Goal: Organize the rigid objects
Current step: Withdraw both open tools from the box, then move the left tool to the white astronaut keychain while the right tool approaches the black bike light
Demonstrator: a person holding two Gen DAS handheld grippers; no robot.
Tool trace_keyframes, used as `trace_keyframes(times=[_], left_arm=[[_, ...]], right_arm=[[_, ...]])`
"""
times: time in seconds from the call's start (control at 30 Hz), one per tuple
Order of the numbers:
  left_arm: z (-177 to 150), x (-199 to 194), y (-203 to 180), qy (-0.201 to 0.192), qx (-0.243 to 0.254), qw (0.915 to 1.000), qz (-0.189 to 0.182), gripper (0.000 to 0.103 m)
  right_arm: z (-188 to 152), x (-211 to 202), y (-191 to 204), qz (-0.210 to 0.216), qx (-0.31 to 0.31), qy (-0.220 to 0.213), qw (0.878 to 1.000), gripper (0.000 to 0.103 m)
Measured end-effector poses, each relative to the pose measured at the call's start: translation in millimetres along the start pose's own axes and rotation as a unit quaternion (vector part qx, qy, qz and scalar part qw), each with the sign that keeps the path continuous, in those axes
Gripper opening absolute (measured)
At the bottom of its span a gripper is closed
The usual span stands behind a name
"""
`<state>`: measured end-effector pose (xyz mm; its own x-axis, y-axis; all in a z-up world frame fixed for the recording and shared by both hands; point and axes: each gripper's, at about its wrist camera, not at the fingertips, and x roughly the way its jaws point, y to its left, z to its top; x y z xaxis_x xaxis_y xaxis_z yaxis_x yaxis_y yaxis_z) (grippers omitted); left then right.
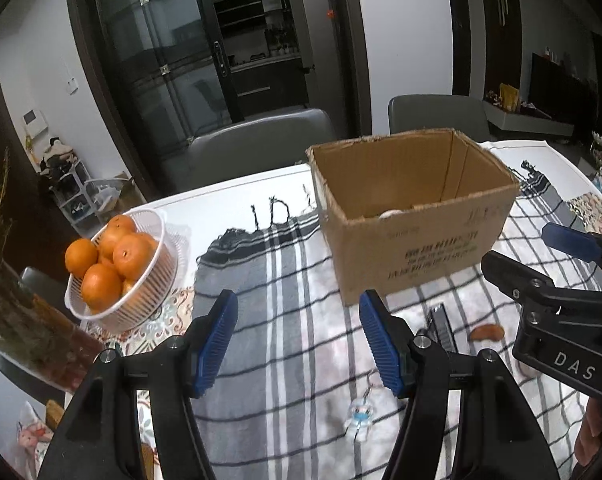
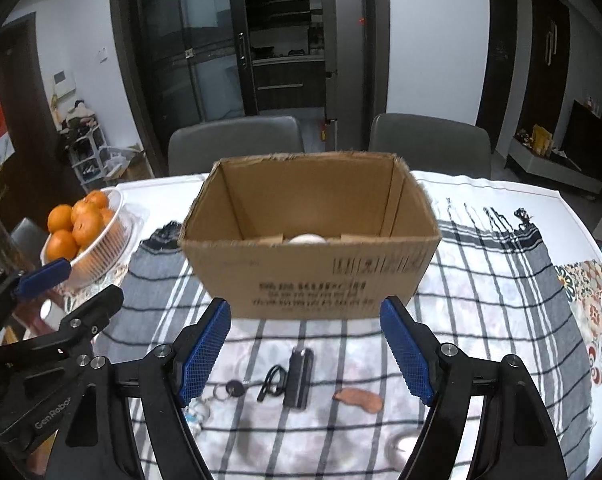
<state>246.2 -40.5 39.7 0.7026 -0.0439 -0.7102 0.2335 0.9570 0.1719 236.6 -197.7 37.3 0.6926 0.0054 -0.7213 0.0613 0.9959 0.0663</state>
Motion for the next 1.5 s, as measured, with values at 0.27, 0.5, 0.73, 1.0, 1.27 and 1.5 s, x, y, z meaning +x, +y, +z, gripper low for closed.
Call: trace_keyframes(times=[0.27,0.5,0.73,1.0,1.27,1.5], left_arm=[[-30.7,-10.5,3.2,-0.002,-0.009,0.9999,-0.011,0.062],[-51.1,-14.9,2.6,-0.005,-0.016,0.9996,-0.025,0.062],[-70.5,-14.8,-5.1,-0.01,-0.017,0.9993,-0.032,0.062],[-96.9,0.9,-10.7,0.006,-0.028,0.9982,-0.053,0.062],[-112.2,24.2,-15.9,0.023,-0.025,0.9967,-0.074,0.062],[-122.8,44.1,-21.5,0.04,-0.018,0.9944,-0.096,0.062]], right_arm=[[-26.4,-6.5,10.7,0.003,-0.01,-0.002,1.0,0.078],[-46.2,-15.5,18.9,0.0,-0.023,-0.019,1.0,0.078],[-65.3,-16.6,16.5,0.011,-0.016,-0.024,1.0,0.078],[-90.5,-3.4,14.9,0.006,-0.02,-0.01,1.0,0.078],[-109.1,12.1,14.7,-0.003,-0.024,0.005,1.0,0.077],[-119.3,29.8,15.1,-0.001,-0.026,0.024,0.999,0.077]])
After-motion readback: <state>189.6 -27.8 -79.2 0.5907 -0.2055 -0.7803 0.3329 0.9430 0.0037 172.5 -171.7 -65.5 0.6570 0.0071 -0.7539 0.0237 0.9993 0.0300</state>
